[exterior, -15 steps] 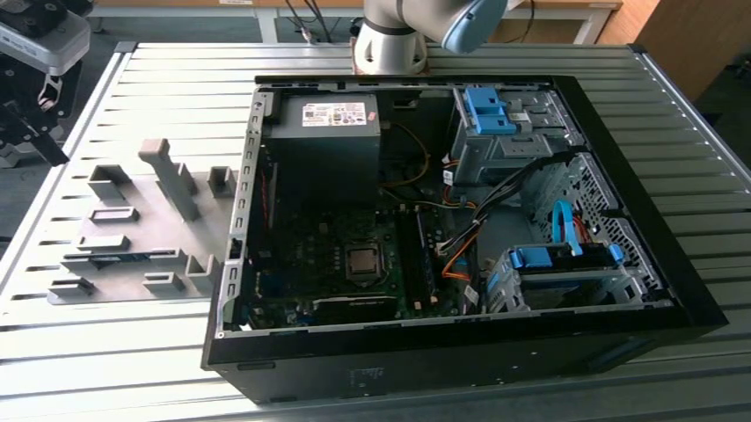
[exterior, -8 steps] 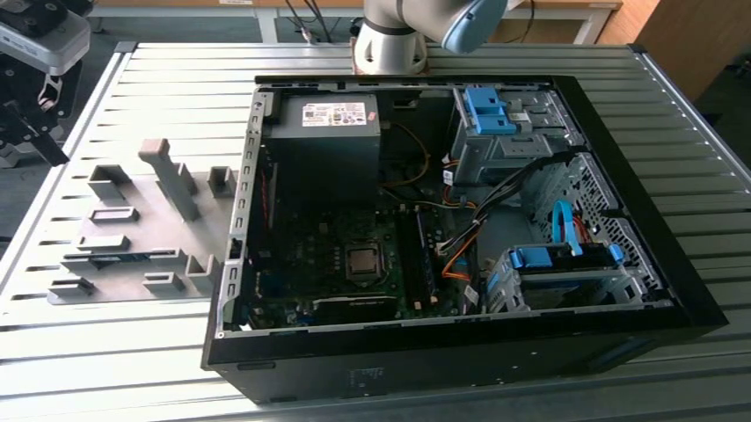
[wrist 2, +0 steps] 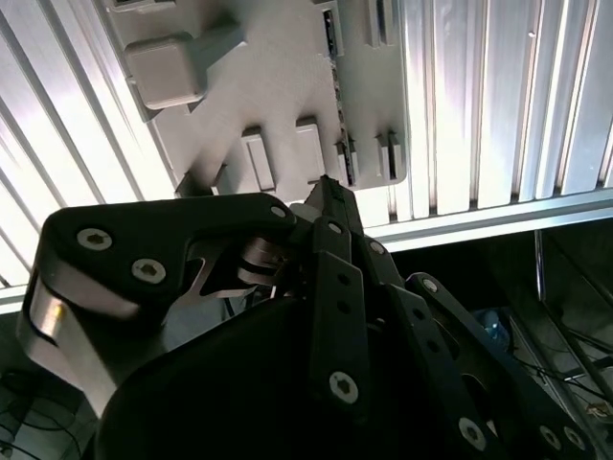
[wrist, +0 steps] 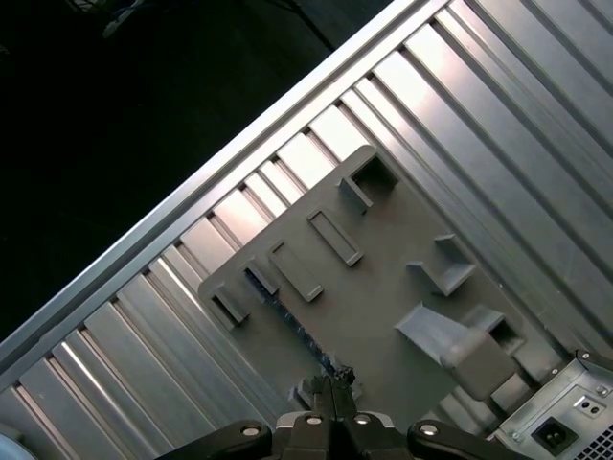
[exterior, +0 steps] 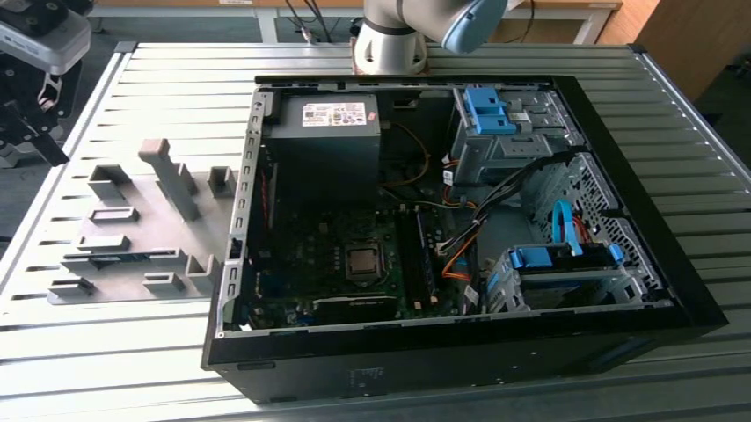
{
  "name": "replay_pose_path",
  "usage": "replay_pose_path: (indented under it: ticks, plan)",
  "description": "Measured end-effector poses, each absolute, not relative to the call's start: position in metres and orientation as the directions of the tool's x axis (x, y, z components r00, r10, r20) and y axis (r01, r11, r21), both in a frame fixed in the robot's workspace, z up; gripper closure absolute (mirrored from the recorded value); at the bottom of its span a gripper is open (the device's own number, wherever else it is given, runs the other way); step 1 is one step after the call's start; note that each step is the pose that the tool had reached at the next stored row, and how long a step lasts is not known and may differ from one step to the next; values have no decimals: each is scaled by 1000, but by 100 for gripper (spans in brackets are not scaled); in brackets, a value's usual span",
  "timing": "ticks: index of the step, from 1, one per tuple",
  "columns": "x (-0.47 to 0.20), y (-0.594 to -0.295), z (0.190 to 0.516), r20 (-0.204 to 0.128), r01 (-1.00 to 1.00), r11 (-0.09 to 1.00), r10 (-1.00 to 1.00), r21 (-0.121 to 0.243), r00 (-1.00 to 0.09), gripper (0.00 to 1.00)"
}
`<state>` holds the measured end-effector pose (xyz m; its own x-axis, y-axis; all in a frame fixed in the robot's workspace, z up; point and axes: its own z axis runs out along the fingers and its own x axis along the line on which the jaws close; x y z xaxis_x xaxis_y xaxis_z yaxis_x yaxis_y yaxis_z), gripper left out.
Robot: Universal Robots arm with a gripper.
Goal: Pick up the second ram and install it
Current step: 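Pick up the second ram and move it above second insertion slot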
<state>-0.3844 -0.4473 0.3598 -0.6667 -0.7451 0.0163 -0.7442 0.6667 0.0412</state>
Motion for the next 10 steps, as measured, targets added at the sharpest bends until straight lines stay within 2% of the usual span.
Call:
replay_pose_path:
  ticks: [10]
  plan:
    - [-384, -447, 360, 16, -812, 583, -813, 41, -583, 89]
